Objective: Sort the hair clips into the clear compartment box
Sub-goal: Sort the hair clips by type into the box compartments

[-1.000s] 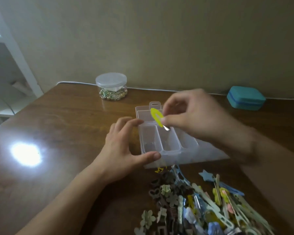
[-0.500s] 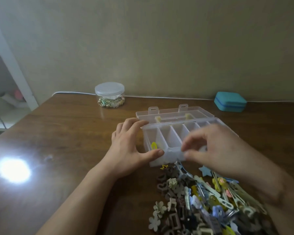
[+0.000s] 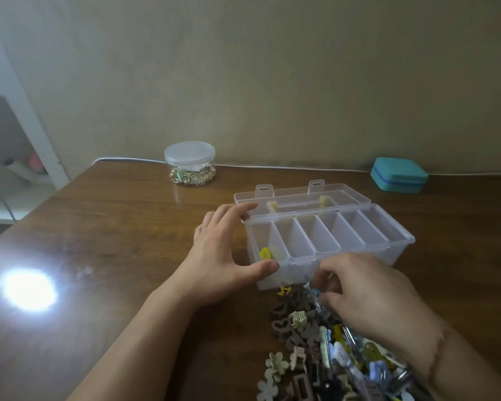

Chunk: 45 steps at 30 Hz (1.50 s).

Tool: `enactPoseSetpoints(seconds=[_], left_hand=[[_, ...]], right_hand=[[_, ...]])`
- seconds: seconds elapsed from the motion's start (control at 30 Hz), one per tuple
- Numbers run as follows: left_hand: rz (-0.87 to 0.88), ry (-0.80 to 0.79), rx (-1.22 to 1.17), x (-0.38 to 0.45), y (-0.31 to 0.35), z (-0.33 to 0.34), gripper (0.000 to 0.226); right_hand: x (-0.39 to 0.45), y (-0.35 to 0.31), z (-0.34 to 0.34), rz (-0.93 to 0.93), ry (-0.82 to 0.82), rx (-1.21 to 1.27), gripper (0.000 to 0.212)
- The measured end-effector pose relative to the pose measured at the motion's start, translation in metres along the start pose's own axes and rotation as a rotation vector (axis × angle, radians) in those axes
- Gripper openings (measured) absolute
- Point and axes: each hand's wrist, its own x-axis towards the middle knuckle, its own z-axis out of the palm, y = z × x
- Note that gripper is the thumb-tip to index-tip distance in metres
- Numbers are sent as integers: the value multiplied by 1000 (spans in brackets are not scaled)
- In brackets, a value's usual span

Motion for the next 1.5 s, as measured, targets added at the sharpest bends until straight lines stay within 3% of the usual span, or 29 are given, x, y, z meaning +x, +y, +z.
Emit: enactPoseSetpoints(seconds=[0.17, 0.33, 0.43, 0.57, 0.7, 0.8, 1.0, 1.2, 1.5], left_hand=[[4, -7, -13, 0, 0, 0, 87], [15, -9, -28, 0, -2, 0, 88], [19, -4, -33, -1, -2, -1, 89], [19, -3, -27, 0, -1, -1, 91], [13, -8, -31, 0, -2, -1, 93], [5, -13, -33, 1, -2, -1, 95], [-10, -22, -62, 1, -4, -2, 94], [-9, -28, -72, 1, -4, -1, 91], [-12, -41, -63, 1, -5, -5, 91]], right_hand=[[-10, 9, -15, 17, 40, 105, 10], [13, -18, -46, -157, 186, 428, 13], [47, -42, -38, -150, 134, 526, 13], [69, -50, -19, -137, 58, 393, 12], [38, -32, -30, -213, 202, 315, 6], [8, -13, -30, -138, 7, 176, 3], [5, -6, -6, -118, -103, -120, 37], [6, -2, -5, -89, -139, -66, 31], [3, -1, -5, -71, -34, 55, 13]])
